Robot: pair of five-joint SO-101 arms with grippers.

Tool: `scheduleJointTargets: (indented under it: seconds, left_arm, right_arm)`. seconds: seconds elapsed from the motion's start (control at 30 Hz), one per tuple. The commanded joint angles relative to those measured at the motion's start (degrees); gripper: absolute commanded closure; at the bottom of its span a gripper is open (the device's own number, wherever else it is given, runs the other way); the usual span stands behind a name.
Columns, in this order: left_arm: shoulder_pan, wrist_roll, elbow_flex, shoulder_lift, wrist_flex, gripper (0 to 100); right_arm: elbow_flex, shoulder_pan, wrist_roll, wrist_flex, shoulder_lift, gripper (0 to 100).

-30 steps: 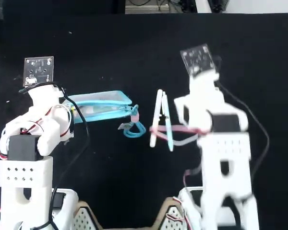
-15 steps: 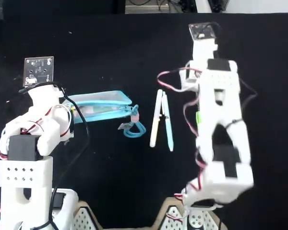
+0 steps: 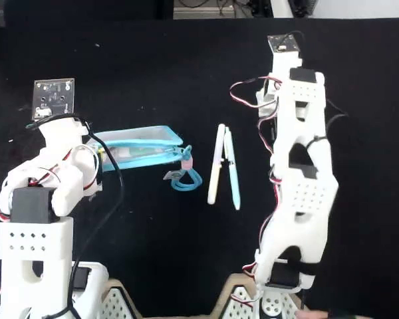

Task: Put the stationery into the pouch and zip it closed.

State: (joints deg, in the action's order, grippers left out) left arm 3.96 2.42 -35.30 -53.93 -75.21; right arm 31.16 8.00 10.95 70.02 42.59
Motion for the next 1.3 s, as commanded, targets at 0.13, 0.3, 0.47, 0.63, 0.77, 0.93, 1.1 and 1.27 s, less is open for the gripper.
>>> scheduleJointTargets:
  seconds: [0.13, 0.3, 0.47, 0.63, 0.77, 0.93, 1.1, 1.27]
  left_arm:
    - [0.7, -0.4, -0.7, 0.2, -0.3, 97]
    - [0.7, -0.4, -0.7, 0.2, -0.3, 97]
    - [0.7, -0.4, -0.7, 0.2, -0.3, 97]
    - [0.7, -0.4, -0.7, 0.2, -0.3, 97]
    - [0.7, -0.4, -0.7, 0.2, -0.4, 97]
    - [0.7, -0.4, -0.7, 0.2, -0.4, 97]
    - [0.7, -0.4, -0.6, 0.2, -0.4, 97]
    - [0.7, -0.4, -0.6, 0.2, -0.4, 97]
  right_arm:
    - [27.5, 0.5, 1.0, 7.8, 12.8, 88.5]
    - [40.0, 0.3, 1.0, 13.5, 21.5, 88.5]
    - [50.0, 0.6, 1.1, 17.1, 29.2, 88.5]
    - [57.5, 0.5, 1.1, 20.4, 34.1, 88.8]
    - [62.5, 0.6, 1.1, 23.4, 36.0, 91.3]
    - [64.5, 0.4, 1.0, 28.0, 34.9, 99.0]
    - [64.3, 0.3, 0.9, 31.2, 31.9, 98.8]
    - [61.8, 0.3, 0.4, 31.6, 28.9, 98.8]
